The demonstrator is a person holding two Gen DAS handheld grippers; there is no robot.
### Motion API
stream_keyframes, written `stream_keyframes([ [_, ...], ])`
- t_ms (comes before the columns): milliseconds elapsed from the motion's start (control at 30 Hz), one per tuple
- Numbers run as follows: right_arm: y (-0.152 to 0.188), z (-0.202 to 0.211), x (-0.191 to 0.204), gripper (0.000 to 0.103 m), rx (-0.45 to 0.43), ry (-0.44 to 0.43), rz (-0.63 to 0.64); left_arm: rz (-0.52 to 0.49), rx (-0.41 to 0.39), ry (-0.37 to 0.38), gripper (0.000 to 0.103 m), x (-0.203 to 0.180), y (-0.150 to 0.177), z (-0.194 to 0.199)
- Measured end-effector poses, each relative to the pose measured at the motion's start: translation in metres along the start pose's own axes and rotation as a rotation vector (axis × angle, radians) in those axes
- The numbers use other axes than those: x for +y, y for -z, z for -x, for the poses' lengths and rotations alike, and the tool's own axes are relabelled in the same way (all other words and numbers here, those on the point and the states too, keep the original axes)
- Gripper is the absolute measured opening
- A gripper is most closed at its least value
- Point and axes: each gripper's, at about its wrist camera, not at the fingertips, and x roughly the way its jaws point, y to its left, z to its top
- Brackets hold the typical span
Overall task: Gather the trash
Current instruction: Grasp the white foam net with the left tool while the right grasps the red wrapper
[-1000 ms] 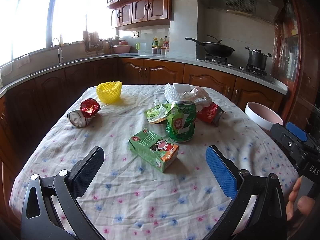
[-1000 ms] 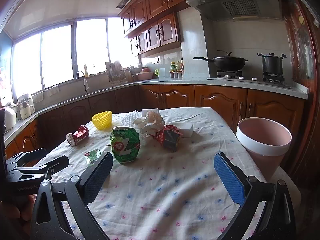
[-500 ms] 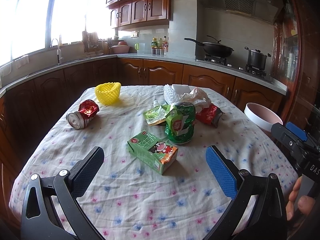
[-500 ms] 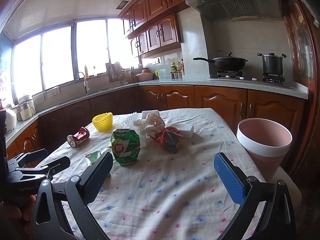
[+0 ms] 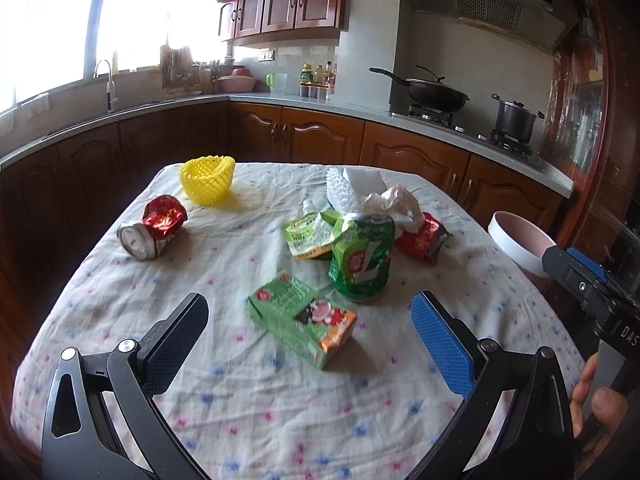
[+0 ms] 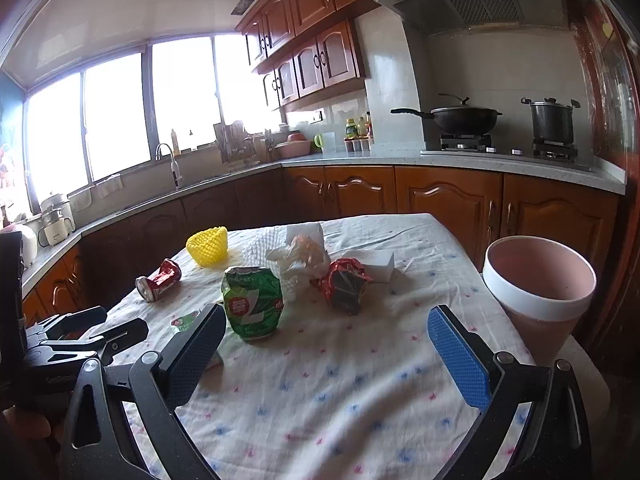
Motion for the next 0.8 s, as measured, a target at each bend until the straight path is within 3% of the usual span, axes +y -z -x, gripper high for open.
stream_keyframes([
  [600, -0.046, -0.079, -0.034, 0.100, 0.146, -0.058, -0.099, 0.025, 0.130, 0.094, 0.101, 0.003, -0.083, -0.079],
  [800, -0.050, -0.113, -0.038, 0.081, 0.241, -0.063, -0.083, 0.023, 0.176, 0.121, 0.100, -0.002, -0.105, -0.112],
])
